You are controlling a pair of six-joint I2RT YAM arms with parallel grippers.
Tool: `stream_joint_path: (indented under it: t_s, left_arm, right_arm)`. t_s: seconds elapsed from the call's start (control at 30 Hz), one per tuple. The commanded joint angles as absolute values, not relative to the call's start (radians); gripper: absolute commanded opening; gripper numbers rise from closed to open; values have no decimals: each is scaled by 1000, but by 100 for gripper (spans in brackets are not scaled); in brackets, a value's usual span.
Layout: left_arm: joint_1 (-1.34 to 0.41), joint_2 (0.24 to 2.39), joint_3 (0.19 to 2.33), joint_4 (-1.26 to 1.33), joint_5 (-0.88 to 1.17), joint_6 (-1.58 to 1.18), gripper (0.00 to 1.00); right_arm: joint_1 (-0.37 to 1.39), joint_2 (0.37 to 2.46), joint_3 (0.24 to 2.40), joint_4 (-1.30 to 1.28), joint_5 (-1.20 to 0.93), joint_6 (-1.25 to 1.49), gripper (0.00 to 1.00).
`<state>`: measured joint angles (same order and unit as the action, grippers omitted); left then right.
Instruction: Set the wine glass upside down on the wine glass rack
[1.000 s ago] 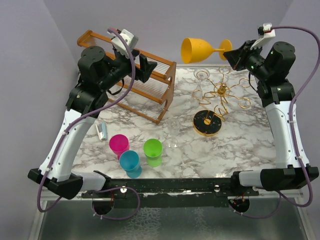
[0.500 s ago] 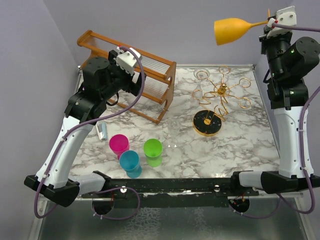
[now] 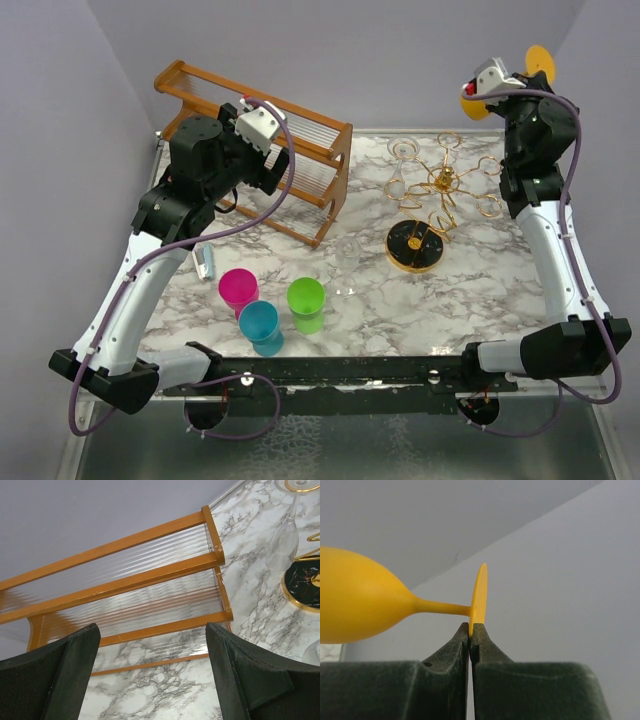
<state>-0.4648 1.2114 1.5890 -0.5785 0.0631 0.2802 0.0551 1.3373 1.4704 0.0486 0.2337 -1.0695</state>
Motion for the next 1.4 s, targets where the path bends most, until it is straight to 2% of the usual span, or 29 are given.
stream_joint_path:
  t_s: [0.0, 0.2, 0.67, 1.37]
  left_arm:
    - [-462, 1185, 1583, -579, 45, 296, 89]
    - [-462, 1181, 1582, -579, 50, 298, 89]
    - [-462, 1175, 1583, -581, 57, 301, 89]
    - [-462, 1177, 1578, -579, 64, 311, 89]
  right_arm:
    - [54, 1337, 1405, 182, 165, -1322, 1]
    - [54, 1343, 1403, 59, 84, -1431, 1]
    - [54, 1379, 1545, -430, -97, -1532, 1]
    - [54, 1385, 1637, -769, -283, -1617, 1]
